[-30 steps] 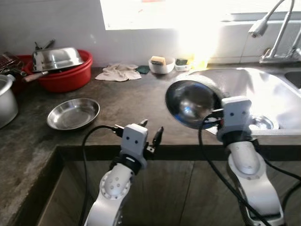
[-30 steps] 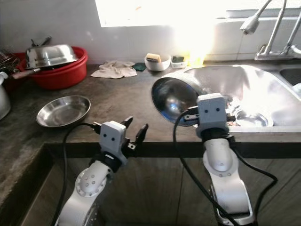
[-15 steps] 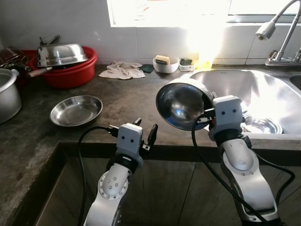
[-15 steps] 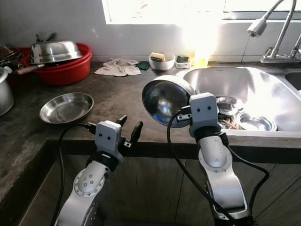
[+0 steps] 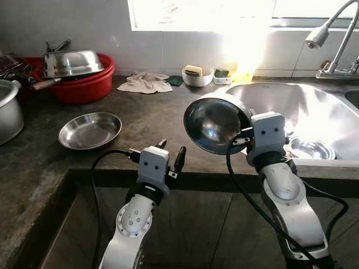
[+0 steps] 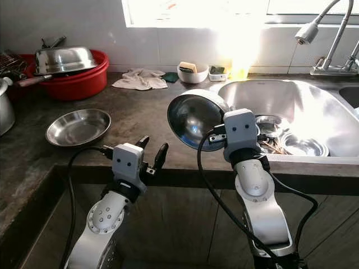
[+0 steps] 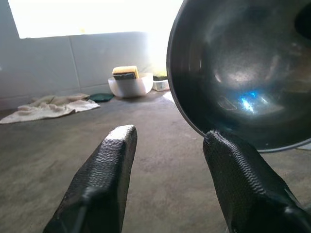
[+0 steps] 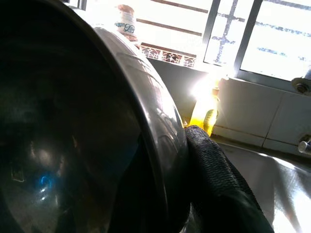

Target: Kitchen organization

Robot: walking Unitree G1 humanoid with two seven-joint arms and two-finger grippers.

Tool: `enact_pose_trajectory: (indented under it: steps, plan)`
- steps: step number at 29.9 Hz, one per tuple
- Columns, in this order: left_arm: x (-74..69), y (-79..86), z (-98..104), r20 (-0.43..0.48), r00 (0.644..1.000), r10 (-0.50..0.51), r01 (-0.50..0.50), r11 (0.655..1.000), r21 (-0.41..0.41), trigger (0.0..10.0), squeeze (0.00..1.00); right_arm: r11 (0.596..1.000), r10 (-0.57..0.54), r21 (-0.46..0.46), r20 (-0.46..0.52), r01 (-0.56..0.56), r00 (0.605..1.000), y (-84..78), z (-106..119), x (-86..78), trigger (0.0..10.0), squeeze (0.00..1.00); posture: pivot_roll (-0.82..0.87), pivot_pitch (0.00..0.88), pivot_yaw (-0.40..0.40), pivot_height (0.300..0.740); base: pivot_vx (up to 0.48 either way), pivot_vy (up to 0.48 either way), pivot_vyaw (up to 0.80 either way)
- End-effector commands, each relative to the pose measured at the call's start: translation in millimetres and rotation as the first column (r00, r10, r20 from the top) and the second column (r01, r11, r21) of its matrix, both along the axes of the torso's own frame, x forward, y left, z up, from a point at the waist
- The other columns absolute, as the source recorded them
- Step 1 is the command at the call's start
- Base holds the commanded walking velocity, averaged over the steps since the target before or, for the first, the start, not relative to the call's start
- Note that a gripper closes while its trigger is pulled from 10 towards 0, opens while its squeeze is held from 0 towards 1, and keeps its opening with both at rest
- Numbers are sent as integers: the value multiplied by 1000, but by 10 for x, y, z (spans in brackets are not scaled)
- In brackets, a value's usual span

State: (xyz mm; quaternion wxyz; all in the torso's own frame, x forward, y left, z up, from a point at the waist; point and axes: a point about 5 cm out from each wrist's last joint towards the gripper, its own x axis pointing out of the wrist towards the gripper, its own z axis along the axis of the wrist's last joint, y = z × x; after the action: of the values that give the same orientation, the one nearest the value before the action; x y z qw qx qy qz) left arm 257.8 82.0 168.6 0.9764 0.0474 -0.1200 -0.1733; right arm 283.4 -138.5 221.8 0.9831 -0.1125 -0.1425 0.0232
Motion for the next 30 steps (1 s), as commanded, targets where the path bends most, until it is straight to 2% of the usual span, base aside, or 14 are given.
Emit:
enact_pose_trajectory:
  steps: [1,17,30]
  plan:
    - [11,-30,11,12,1000,-14,14,1000,11,10000,0,1000,-22,6,37,22,999,-40,88,11,10000,0,55,0,-25,740,0,-442,0]
    - [15,-49,3,11,999,-32,31,999,14,10000,0,998,-64,18,36,64,997,-99,89,8,10000,0,50,0,-14,740,0,-434,0]
    - [16,-19,-14,8,1000,-26,26,999,20,10000,0,998,-66,23,35,65,997,-99,93,15,10000,0,53,0,-13,740,271,-393,0]
